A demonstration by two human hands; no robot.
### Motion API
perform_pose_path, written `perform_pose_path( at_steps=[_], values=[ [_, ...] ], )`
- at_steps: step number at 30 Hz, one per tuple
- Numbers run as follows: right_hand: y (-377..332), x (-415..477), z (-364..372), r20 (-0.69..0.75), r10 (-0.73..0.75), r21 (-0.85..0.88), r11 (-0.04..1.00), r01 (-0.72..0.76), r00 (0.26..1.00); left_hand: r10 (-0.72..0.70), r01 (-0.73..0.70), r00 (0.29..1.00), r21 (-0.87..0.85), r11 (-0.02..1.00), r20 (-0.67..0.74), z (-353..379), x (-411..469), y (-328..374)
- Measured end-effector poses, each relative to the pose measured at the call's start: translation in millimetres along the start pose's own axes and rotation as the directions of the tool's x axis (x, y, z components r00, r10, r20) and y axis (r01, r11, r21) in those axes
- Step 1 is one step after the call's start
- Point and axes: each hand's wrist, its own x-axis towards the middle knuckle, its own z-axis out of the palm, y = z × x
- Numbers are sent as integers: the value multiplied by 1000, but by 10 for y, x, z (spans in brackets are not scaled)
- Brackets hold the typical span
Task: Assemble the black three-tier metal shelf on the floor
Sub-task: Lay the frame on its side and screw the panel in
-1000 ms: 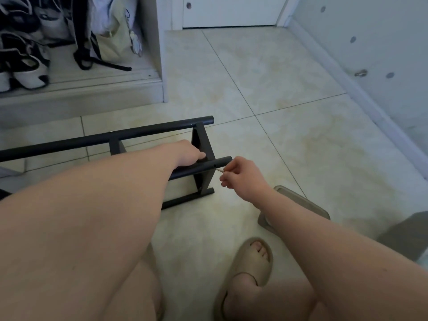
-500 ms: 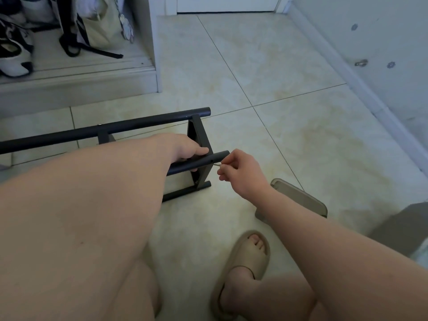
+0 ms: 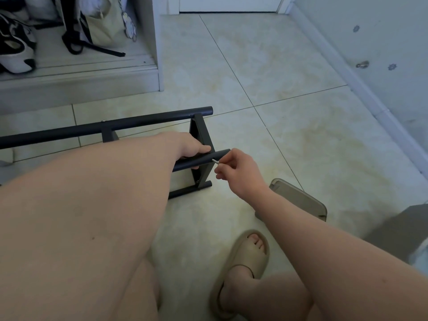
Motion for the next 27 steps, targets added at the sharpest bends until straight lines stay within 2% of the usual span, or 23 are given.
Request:
perform_pose_path(
  at_steps=[8, 20, 23, 27],
  values=[
    [0, -26, 37, -64, -22, -59, 998, 18, 998, -3, 4, 1000, -25, 1000, 9, -2, 35, -16],
    [-65, 140, 149, -18, -35, -186, 982, 31, 999, -48, 50, 999, -57, 997, 25, 3, 65, -48],
    [-64, 153, 184, -62, 3, -119, 993, -10, 998, -53, 53, 999, -52, 997, 11, -12, 57, -13],
    [-35, 161, 255, -93, 114, 92, 990, -105, 989, -60, 61, 998, -65, 996, 27, -11, 23, 21]
  ],
)
